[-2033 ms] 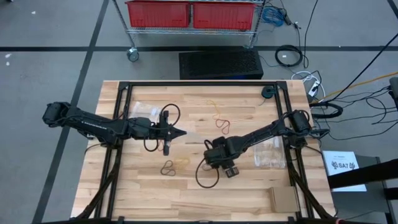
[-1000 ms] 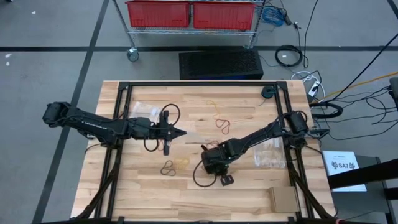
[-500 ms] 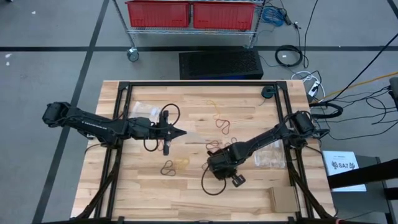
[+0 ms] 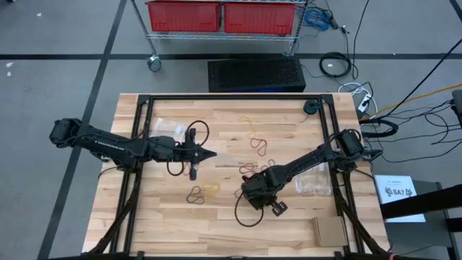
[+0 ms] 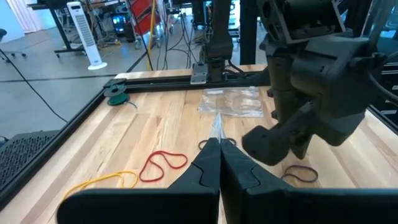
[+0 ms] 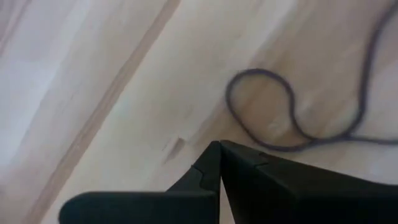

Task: Sort rubber bands
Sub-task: Put the bottom right purple rubber band into the zip bag

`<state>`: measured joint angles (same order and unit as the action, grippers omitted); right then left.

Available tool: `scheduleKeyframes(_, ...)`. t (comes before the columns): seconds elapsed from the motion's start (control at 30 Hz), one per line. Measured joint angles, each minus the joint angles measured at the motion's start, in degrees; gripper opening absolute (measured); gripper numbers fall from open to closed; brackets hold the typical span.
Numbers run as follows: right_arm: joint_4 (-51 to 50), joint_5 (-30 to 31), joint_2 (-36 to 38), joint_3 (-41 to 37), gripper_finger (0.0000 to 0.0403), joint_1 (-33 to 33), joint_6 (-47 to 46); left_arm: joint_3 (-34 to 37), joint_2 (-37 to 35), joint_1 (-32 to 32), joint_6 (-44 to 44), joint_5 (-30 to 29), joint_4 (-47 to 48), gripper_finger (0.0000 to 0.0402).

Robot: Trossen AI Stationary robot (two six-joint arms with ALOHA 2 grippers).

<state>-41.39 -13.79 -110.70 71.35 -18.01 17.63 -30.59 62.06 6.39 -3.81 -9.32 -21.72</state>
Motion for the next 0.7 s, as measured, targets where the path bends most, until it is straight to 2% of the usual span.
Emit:
scheduleKeyframes(0.47, 7.11, -2.02, -3.58, 0.33, 0.0000, 2.99, 3.41, 0.00, 0.00, 0.00, -0.02, 0.00, -0.23, 0.0000)
scheduleKeyframes(0.7, 13.75, -0.15, -3.93, 1.09, 0.0000, 4.55, 4.42, 0.00, 0.00, 0.00, -0.04, -0.02, -0.19, 0.0000)
